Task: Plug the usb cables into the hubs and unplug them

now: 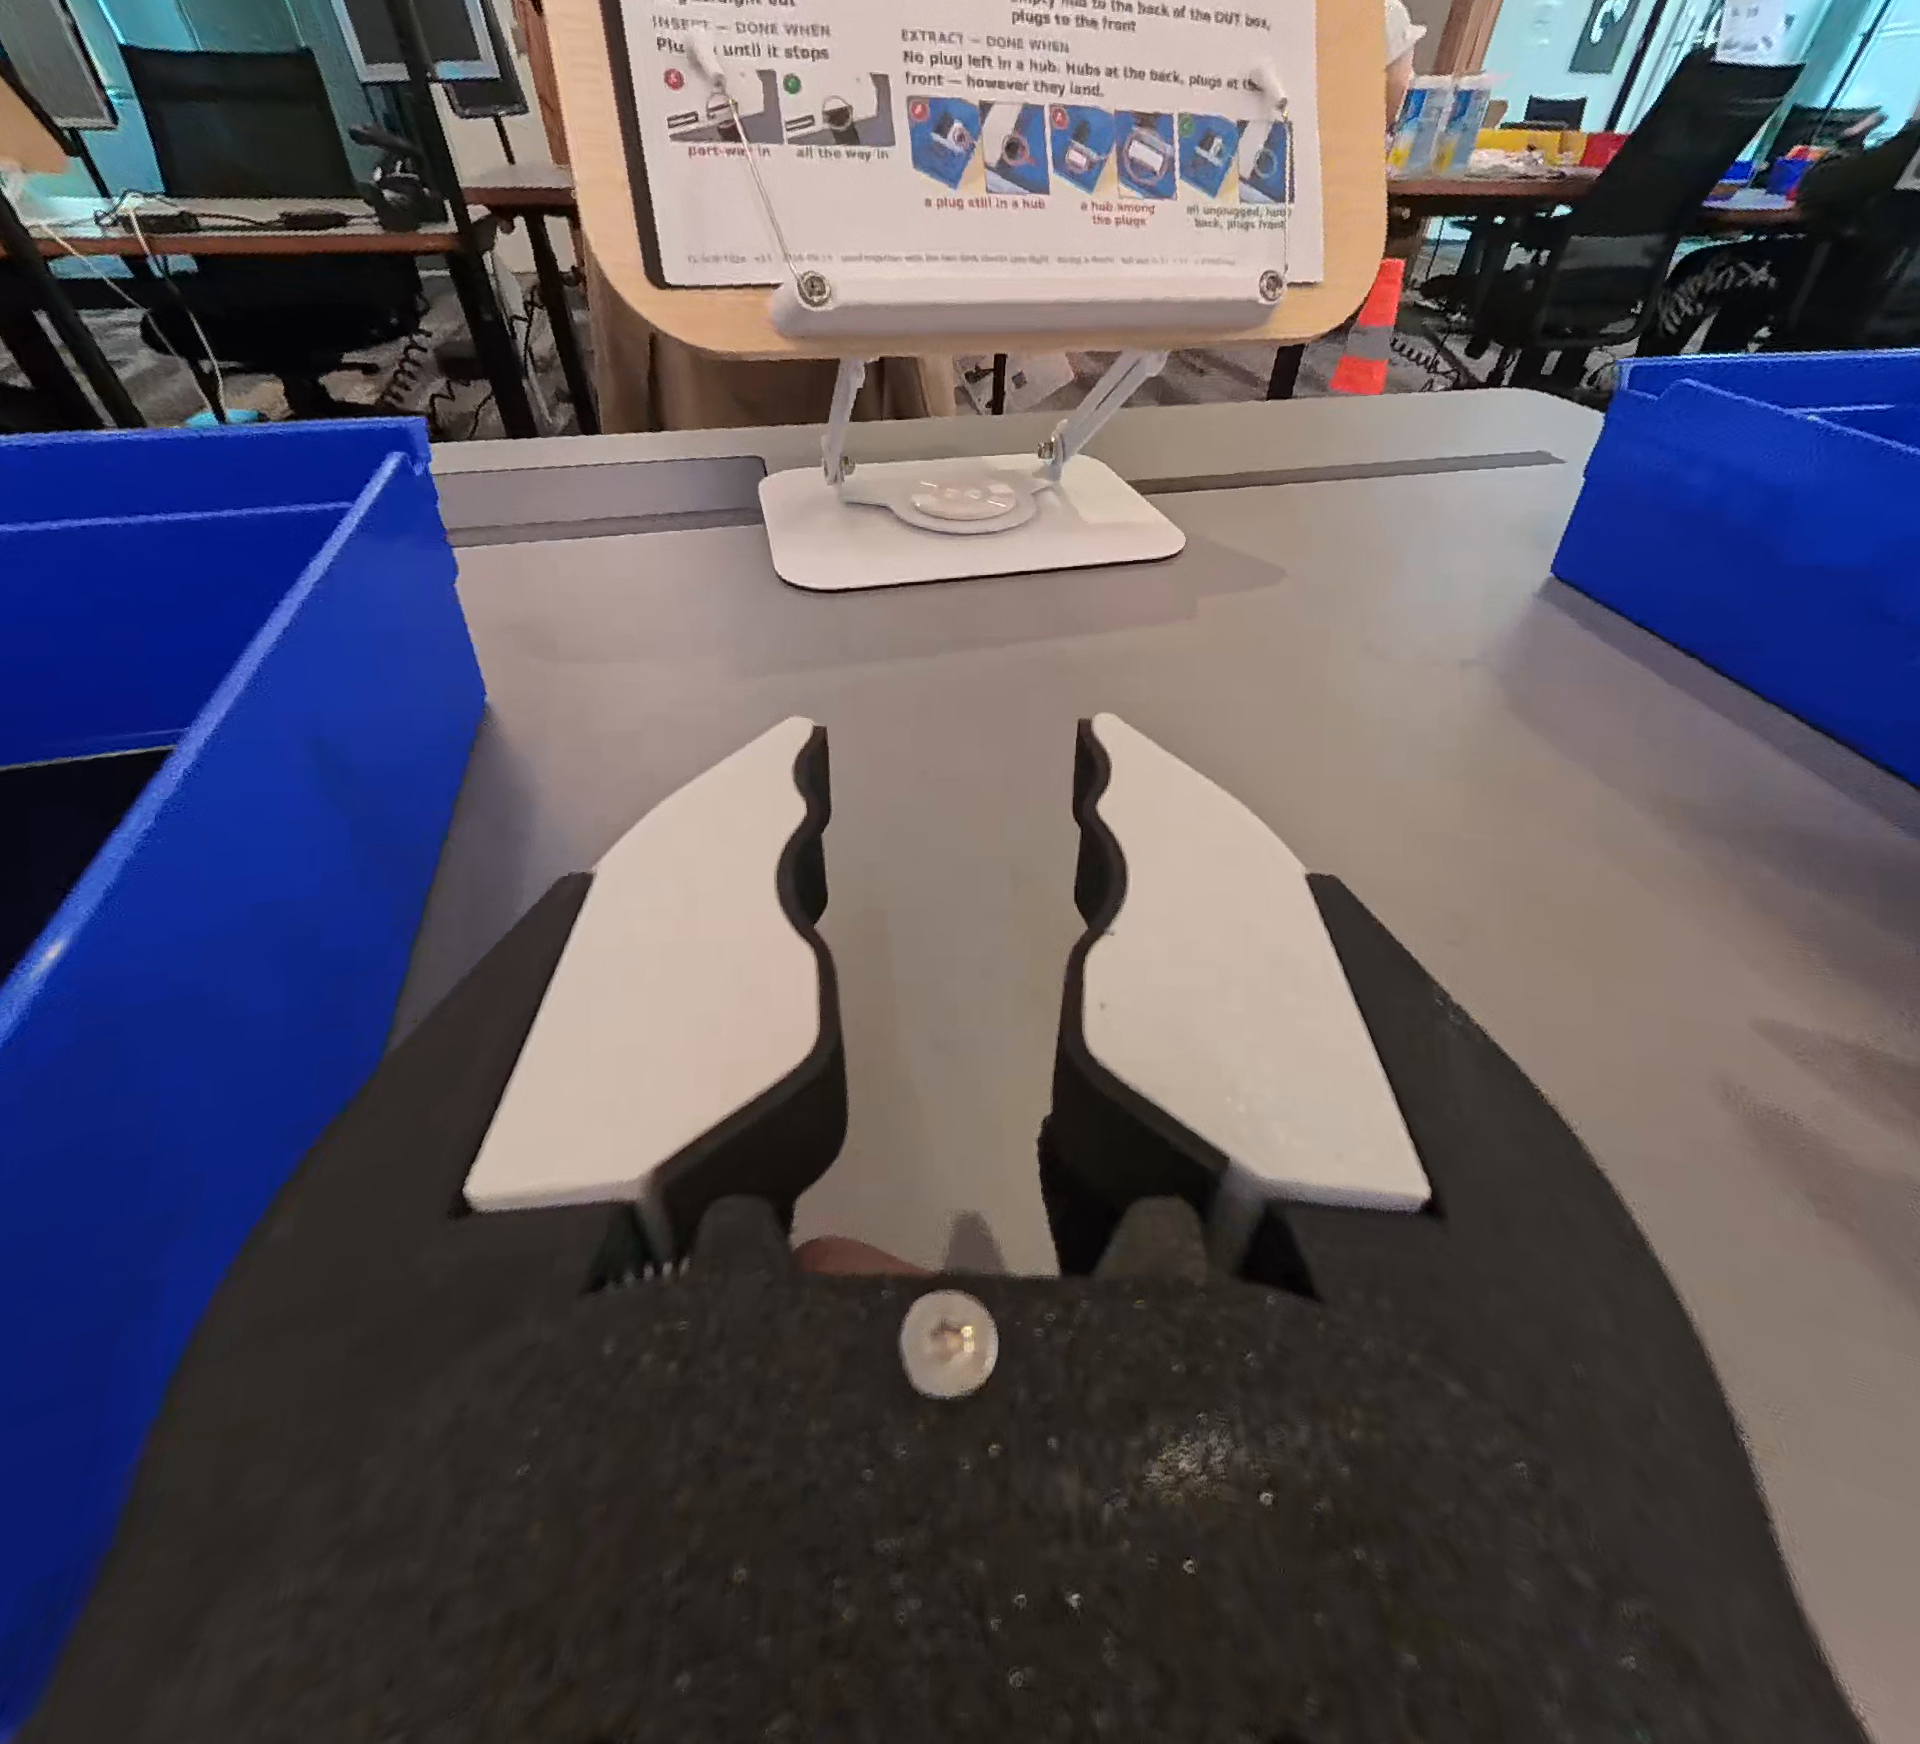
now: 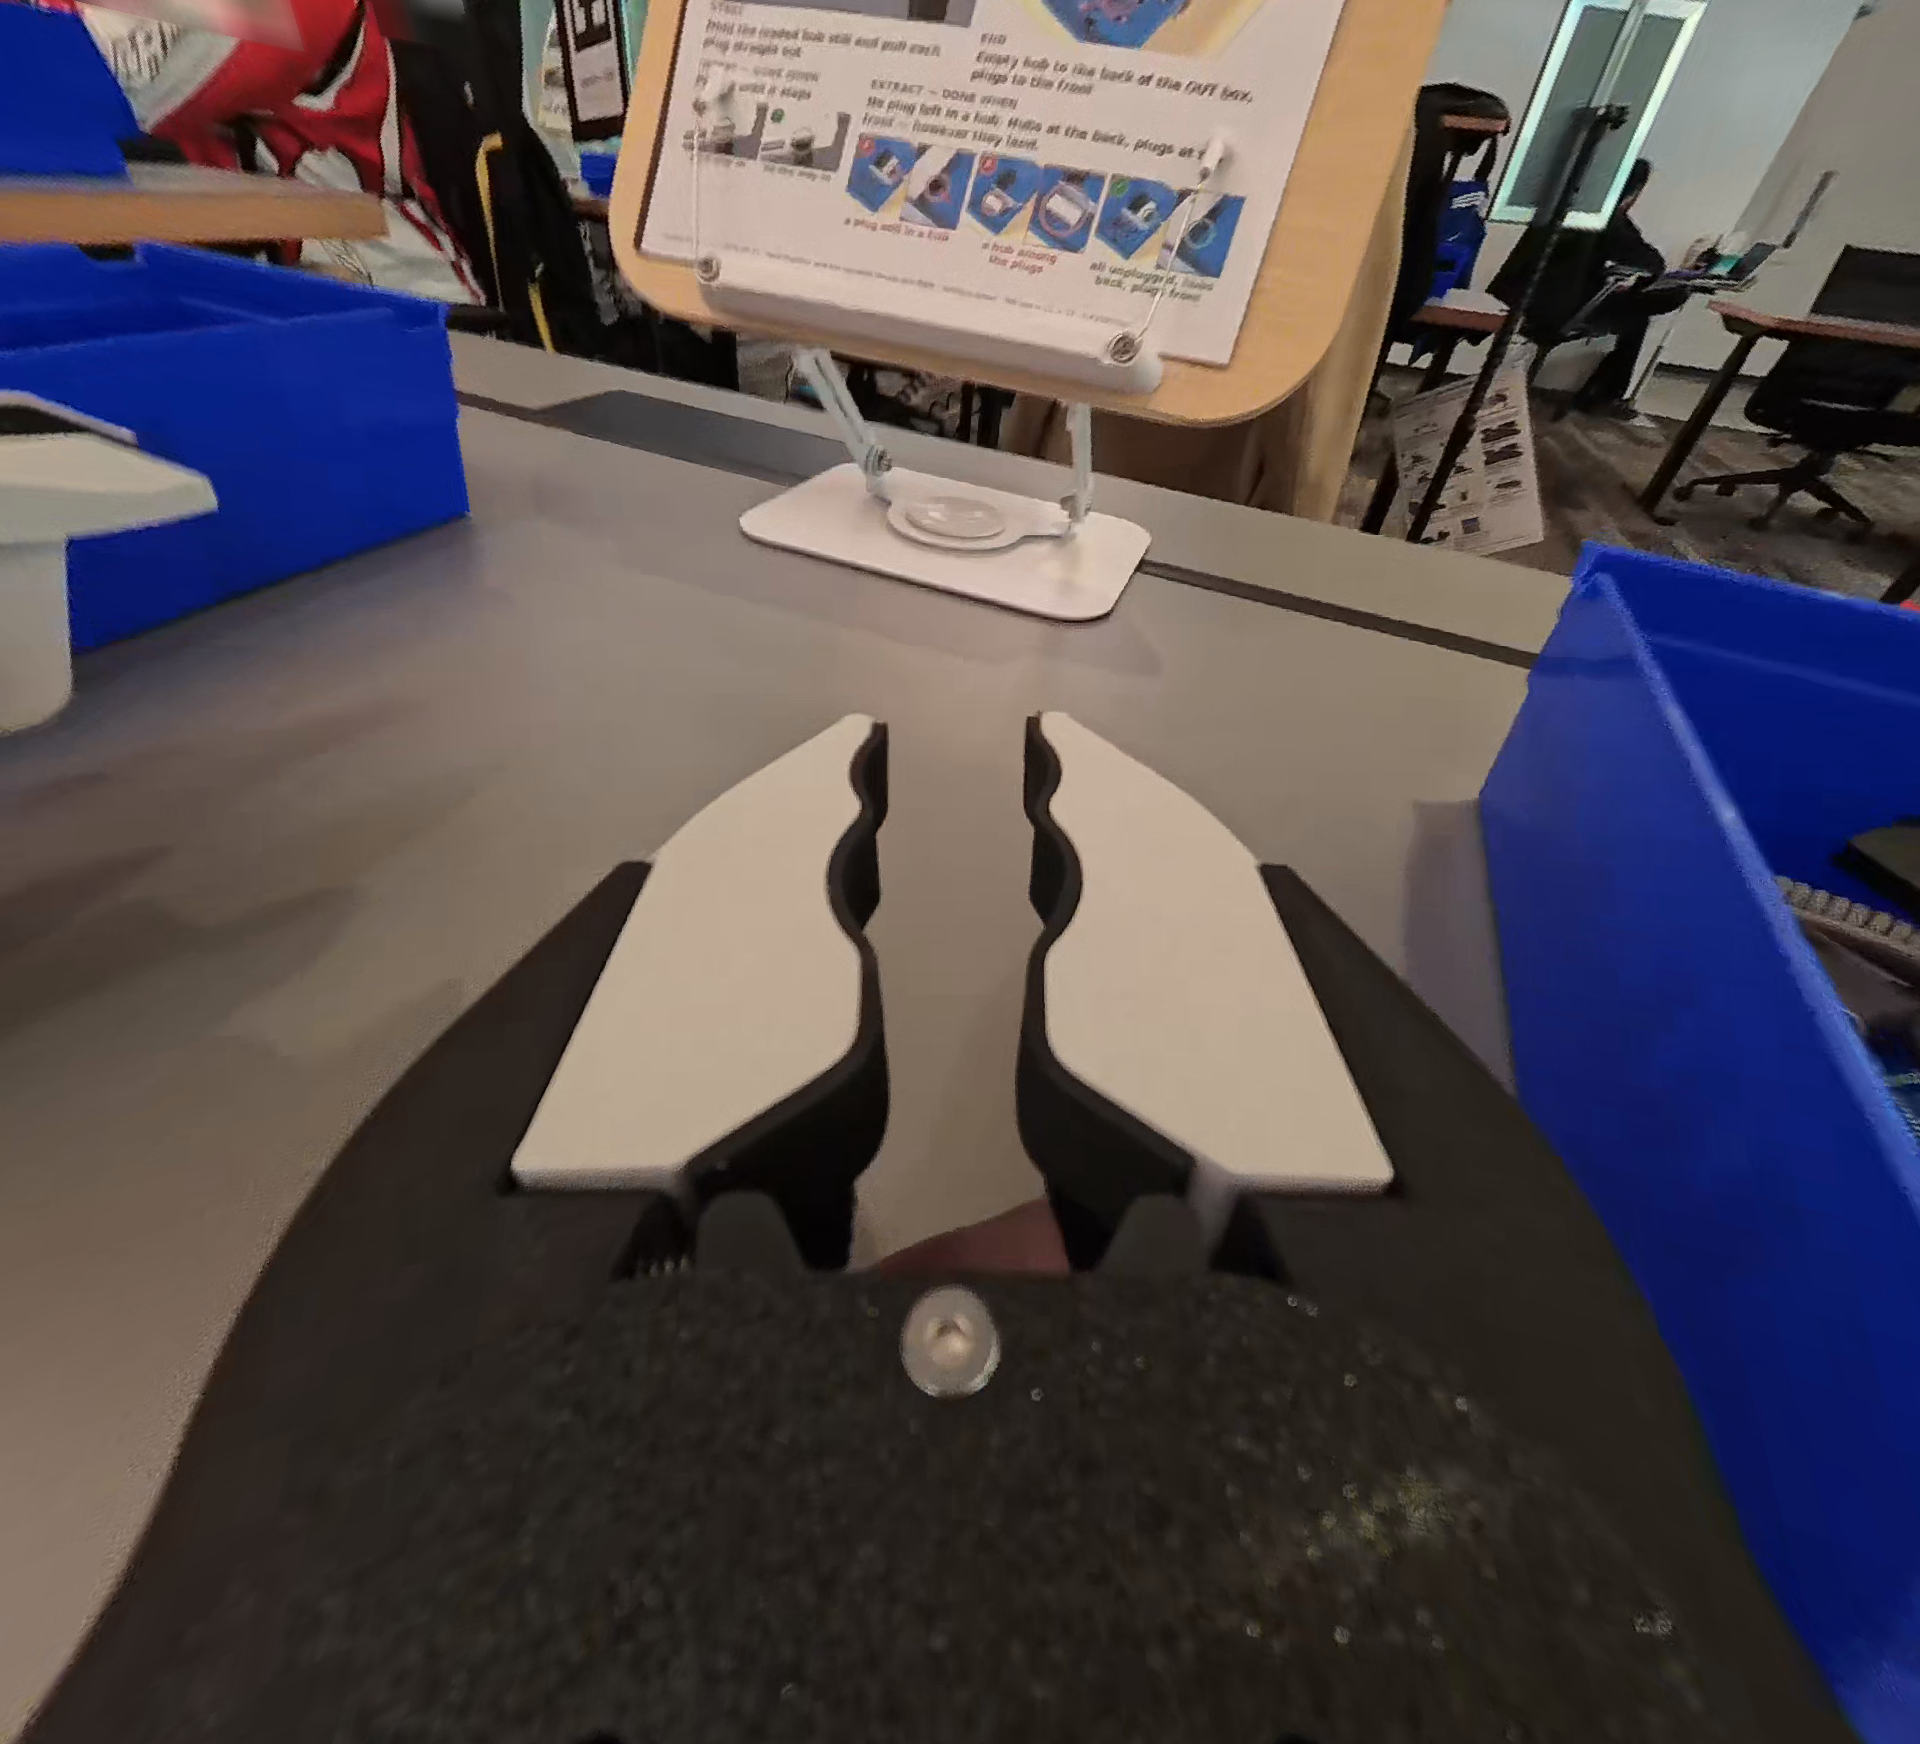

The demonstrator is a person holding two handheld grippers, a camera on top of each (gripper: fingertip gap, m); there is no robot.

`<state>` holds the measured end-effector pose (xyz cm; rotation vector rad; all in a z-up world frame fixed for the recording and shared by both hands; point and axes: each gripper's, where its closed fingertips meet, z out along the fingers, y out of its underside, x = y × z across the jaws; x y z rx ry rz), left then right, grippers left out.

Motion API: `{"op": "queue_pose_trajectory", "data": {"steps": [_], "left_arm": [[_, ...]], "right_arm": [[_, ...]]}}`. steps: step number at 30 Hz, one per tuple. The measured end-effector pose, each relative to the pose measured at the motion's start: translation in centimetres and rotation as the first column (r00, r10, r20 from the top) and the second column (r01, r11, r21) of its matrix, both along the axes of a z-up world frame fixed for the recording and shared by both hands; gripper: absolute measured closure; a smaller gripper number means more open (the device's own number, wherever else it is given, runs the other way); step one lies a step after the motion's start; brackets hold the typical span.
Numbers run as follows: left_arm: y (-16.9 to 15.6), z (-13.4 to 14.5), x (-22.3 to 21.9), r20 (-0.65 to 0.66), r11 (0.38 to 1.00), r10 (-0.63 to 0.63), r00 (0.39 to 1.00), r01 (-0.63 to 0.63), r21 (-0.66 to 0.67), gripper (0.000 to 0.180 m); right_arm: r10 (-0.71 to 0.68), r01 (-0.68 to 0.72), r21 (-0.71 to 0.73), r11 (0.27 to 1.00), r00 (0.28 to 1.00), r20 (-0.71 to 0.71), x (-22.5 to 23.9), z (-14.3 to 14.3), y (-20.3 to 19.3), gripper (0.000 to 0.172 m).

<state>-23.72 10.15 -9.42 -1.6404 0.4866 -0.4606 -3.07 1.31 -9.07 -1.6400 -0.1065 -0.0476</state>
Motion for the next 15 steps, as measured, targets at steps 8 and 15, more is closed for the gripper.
{"op": "queue_pose_trajectory", "data": {"steps": [8,15], "left_arm": [[1.0,-0.5,-1.8,0.060,0.996,0.056,0.997,-0.052,-0.066,0.136],[1.0,-0.6,-1.6,0.040,0.997,0.058,0.998,-0.055,-0.060,0.136]], "right_arm": [[0.050,-0.045,0.026,0.999,0.974,-0.220,0.7,0.2,-0.2,0.162],[0.041,-0.045,-0.003,0.999,0.939,-0.343,1.9,-0.6,-0.1,0.161]]}}
